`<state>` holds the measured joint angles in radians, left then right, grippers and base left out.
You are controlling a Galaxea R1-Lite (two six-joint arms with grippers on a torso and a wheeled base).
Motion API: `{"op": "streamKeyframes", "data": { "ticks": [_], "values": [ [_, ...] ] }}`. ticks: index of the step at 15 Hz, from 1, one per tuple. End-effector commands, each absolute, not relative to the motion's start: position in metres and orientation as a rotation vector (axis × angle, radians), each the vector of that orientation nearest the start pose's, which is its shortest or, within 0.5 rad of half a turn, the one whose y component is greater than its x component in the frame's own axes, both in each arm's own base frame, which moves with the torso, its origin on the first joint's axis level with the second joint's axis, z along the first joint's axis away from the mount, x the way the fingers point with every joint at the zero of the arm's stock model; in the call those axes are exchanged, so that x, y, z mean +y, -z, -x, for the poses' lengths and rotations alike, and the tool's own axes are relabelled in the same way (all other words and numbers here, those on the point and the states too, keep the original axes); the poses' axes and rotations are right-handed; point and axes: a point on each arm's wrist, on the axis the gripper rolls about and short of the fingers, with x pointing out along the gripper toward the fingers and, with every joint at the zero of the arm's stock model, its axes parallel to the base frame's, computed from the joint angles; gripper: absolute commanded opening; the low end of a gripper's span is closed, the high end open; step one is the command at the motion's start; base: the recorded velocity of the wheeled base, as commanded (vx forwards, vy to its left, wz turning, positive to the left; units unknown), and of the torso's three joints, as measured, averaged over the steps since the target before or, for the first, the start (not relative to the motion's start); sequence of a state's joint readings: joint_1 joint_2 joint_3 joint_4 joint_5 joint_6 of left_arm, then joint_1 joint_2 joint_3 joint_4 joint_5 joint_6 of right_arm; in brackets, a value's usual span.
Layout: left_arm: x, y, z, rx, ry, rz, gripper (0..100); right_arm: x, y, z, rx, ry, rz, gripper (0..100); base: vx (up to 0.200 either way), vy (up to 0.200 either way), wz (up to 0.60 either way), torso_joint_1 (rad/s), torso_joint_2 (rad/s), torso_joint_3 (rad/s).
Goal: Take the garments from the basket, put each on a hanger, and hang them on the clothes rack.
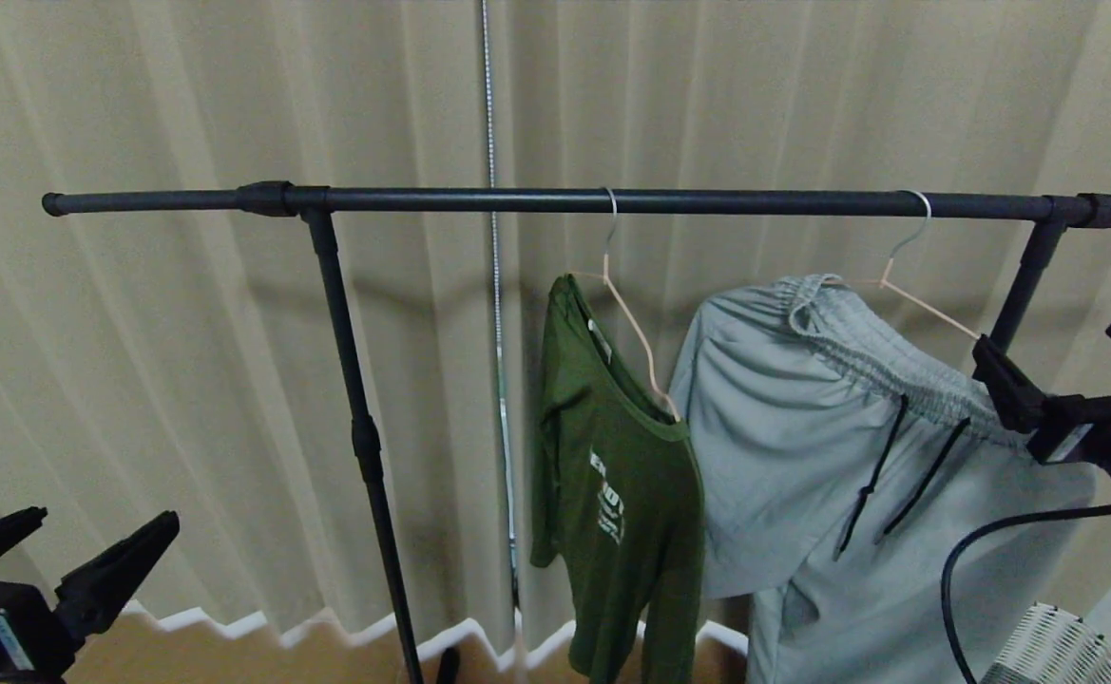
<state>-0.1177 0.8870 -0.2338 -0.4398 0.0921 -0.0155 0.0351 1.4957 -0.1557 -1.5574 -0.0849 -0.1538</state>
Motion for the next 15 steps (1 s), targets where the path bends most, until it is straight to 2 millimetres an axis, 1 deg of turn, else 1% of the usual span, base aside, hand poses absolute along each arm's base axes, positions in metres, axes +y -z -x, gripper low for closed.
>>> {"op": "streamKeyframes", "data": {
  "ticks": [1,3,5,6,8,9,10,11,12,13,14,15],
  "values": [
    [-0.001,-0.168,-0.085,0.165,-0.056,0.005,100,0.005,-0.184,-0.154,-0.3,0.067,0.151,100,0.0,0.0,0.0,0.0,0.0,0.0],
    [0.001,-0.167,-0.079,0.143,-0.084,0.009,100,0.004,-0.191,-0.138,-0.303,0.069,0.195,100,0.0,0.0,0.0,0.0,0.0,0.0],
    [0.002,-0.159,-0.067,0.128,-0.087,0.007,100,0.005,-0.194,-0.12,-0.307,0.003,0.208,100,0.0,0.0,0.0,0.0,0.0,0.0],
    [0.002,-0.157,-0.064,0.119,-0.088,0.006,100,0.005,-0.195,-0.115,-0.307,-0.019,0.211,100,0.0,0.0,0.0,0.0,0.0,0.0],
    [0.002,-0.147,-0.045,0.117,-0.097,0.006,100,0.006,-0.198,-0.094,-0.273,-0.078,0.221,100,0.0,0.0,0.0,0.0,0.0,0.0],
    [0.003,-0.144,-0.037,0.133,-0.116,0.005,100,0.006,-0.199,-0.087,-0.272,-0.121,0.226,100,0.0,0.0,0.0,0.0,0.0,0.0],
    [0.003,-0.139,-0.024,0.162,-0.14,0.004,100,0.007,-0.2,-0.073,-0.28,-0.195,0.238,100,0.0,0.0,0.0,0.0,0.0,0.0],
    [0.003,-0.138,-0.016,0.18,-0.149,0.003,100,0.008,-0.201,-0.065,-0.282,-0.231,0.248,100,0.0,0.0,0.0,0.0,0.0,0.0],
    [0.003,-0.138,-0.009,0.188,-0.157,0.003,100,0.008,-0.202,-0.059,-0.267,-0.246,0.252,100,0.0,0.0,0.0,0.0,0.0,0.0],
    [0.002,-0.138,0.005,0.193,-0.165,0.004,100,0.007,-0.202,-0.047,-0.228,-0.257,0.25,100,0.0,0.0,0.0,0.0,0.0,0.0],
    [0.002,-0.137,0.009,0.183,-0.165,0.004,100,0.007,-0.201,-0.043,-0.214,-0.267,0.249,100,0.0,0.0,0.0,0.0,0.0,0.0],
    [0.002,-0.13,0.02,0.157,-0.169,0.005,100,0.007,-0.2,-0.033,-0.2,-0.293,0.254,100,0.0,0.0,0.0,0.0,0.0,0.0]
  ]
}}
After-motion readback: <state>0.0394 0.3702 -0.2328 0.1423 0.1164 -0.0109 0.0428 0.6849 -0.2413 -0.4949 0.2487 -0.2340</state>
